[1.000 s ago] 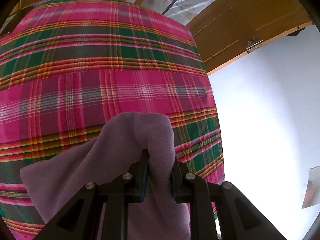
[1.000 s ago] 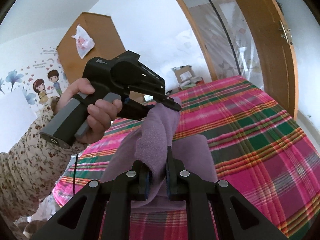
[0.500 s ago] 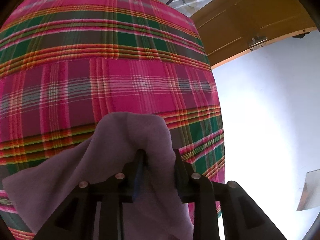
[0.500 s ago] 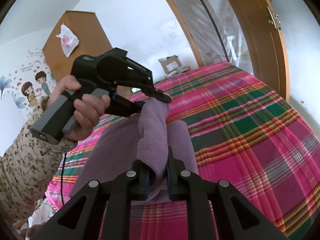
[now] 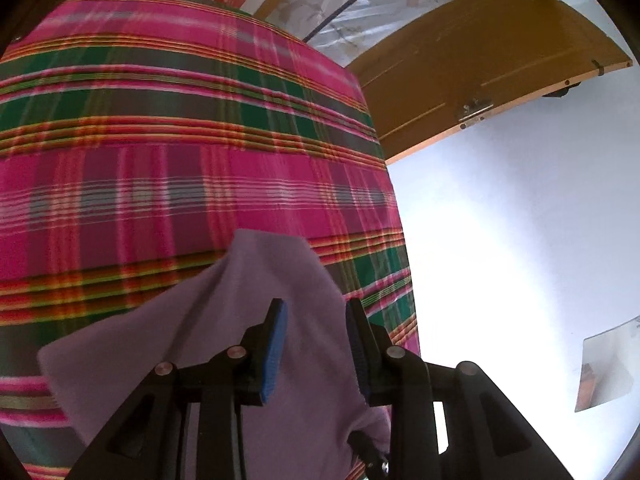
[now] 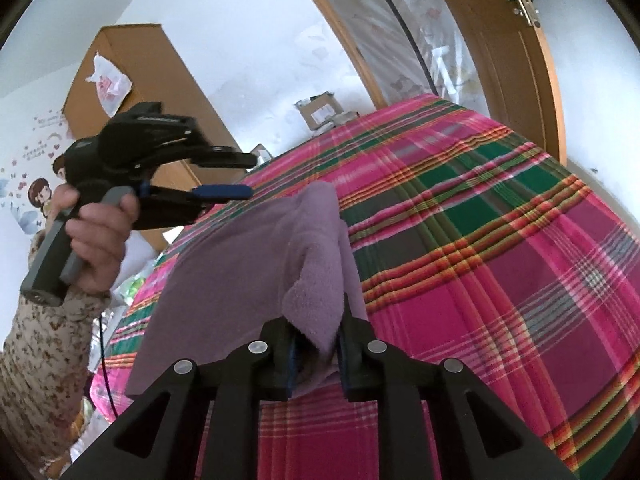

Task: Fold clothes
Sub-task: 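Open both grippers and release the folded fleece on the bed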

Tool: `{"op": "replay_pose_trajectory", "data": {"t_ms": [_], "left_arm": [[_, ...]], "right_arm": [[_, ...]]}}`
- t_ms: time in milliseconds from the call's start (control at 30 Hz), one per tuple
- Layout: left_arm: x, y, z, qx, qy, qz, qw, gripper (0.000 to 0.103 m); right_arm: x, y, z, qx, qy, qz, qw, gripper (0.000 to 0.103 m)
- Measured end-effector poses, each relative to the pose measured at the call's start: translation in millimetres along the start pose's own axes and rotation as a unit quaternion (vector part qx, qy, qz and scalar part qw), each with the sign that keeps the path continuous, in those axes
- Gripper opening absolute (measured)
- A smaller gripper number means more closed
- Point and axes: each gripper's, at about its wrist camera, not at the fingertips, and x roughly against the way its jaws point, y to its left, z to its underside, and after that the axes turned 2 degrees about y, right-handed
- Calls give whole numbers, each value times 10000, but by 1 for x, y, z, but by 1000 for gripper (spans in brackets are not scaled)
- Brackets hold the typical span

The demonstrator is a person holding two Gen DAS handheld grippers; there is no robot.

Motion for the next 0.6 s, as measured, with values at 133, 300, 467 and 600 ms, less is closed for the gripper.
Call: {"op": "replay_pose_trajectory", "data": {"t_ms": [133, 300, 467, 600], "left_arm": [[13, 16, 10, 28, -69, -75, 9999, 31], [32, 43, 23, 236, -272, -175, 9992, 31], [55, 70, 25, 483, -568, -189, 9970, 31], [68, 84, 25, 512, -747, -348, 9953, 31]], "right_arm": [[0, -3, 2, -57, 16, 67, 10000, 22], [5, -12, 4, -153, 22, 218, 9996, 25], [7, -15, 5, -113, 87, 435, 9990, 25], [8, -12, 7, 26, 85, 635, 9979, 25]]}}
